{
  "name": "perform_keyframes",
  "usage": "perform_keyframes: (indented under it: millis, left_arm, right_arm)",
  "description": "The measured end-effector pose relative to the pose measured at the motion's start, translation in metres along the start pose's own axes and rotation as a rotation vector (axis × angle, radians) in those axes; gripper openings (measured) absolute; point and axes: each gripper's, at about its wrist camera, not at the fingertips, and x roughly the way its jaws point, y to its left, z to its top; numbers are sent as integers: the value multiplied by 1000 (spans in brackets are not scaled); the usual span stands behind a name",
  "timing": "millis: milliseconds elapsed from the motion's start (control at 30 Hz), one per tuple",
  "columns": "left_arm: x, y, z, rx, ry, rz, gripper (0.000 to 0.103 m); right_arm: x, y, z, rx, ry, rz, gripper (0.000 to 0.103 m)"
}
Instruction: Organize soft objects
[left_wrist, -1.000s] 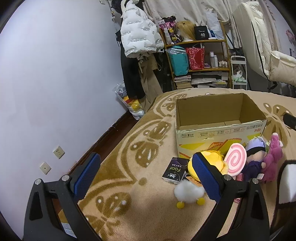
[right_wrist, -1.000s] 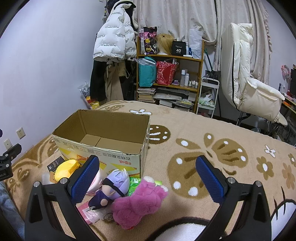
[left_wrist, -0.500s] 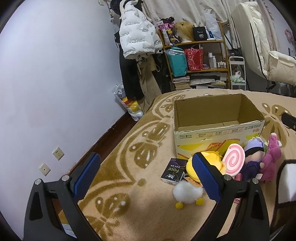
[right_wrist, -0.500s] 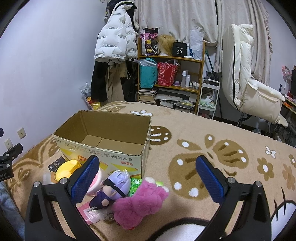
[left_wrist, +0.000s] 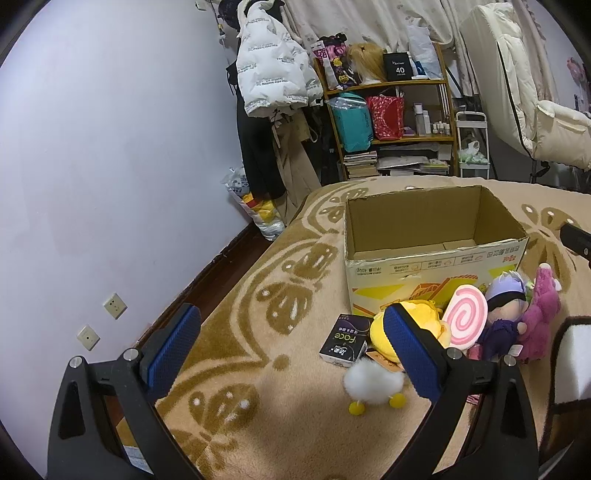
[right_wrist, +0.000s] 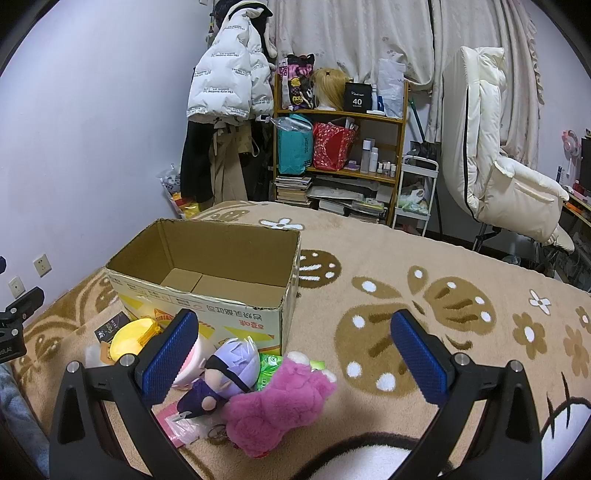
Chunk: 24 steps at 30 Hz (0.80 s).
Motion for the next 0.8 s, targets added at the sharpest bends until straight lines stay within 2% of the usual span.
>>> perform_keyframes:
  millis: [533, 700, 800]
  left_arm:
    - [-1, -3, 0, 4, -2, 6, 99]
    - [4, -4, -3, 12, 23, 7, 99]
    - [9, -5, -5, 17, 42, -3, 99]
  right_arm:
    - [-1, 2, 1, 0, 2, 1, 103]
    - [3, 7, -1, 7, 8, 2, 103]
    - [9, -4, -8, 19, 24, 4, 103]
